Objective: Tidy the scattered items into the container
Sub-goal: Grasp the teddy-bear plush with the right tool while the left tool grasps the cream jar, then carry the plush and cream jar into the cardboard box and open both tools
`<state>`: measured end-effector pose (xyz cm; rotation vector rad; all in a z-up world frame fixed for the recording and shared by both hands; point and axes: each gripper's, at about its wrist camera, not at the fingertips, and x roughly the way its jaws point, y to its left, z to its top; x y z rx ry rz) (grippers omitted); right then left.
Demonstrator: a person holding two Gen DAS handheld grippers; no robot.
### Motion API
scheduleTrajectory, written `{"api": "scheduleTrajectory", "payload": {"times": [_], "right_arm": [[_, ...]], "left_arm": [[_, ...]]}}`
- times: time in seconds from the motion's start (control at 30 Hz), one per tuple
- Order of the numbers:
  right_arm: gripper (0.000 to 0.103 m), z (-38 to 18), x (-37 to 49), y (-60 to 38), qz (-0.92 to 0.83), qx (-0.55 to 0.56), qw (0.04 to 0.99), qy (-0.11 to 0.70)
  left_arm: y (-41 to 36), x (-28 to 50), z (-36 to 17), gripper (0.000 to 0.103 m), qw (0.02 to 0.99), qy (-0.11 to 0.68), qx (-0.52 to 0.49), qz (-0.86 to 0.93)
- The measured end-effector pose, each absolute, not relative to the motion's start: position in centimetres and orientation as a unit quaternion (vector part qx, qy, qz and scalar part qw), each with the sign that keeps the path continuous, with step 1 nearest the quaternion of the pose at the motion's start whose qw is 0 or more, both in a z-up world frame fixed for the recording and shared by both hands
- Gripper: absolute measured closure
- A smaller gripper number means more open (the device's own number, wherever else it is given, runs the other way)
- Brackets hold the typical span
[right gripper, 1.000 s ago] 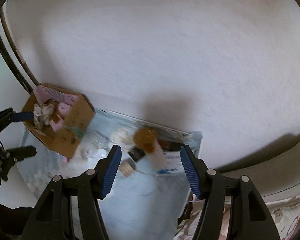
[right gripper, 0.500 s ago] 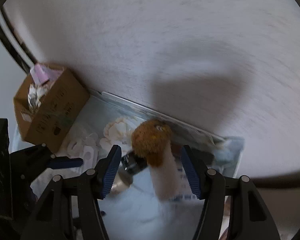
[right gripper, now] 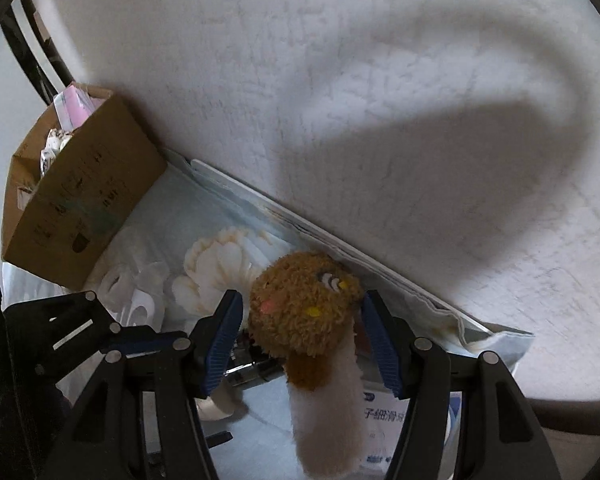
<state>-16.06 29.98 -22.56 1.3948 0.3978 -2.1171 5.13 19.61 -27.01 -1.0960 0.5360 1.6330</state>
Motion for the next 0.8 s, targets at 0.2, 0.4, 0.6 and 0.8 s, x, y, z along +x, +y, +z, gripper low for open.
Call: {"api": "scheduleTrajectory", "payload": {"times": [0.2,0.4,0.6,0.8], "right_arm": [[0.062,-23.0,-15.6,29.8,-0.799,0.503,0.285,0.167],[0.065,-21.8,-15.4,30.5,-0.808,0.497,0.283,0.142],[0.065,-19.5,-14.9,31.5,-0.817,0.496,0.279,0.100],[0.065,-16.0,-13.3,31.4,-0.828,0.484,0.268,0.089]], "left_arm": [[19.5,5.8,-27.0,0.073,0.537,0.244,-0.440,0.677],[18.7,5.9,-25.3,0.073,0.545,0.239,-0.438,0.674],[17.4,5.5,-22.0,0.073,0.554,0.233,-0.432,0.672],[15.3,4.7,-18.4,0.073,0.563,0.234,-0.418,0.674]]}}
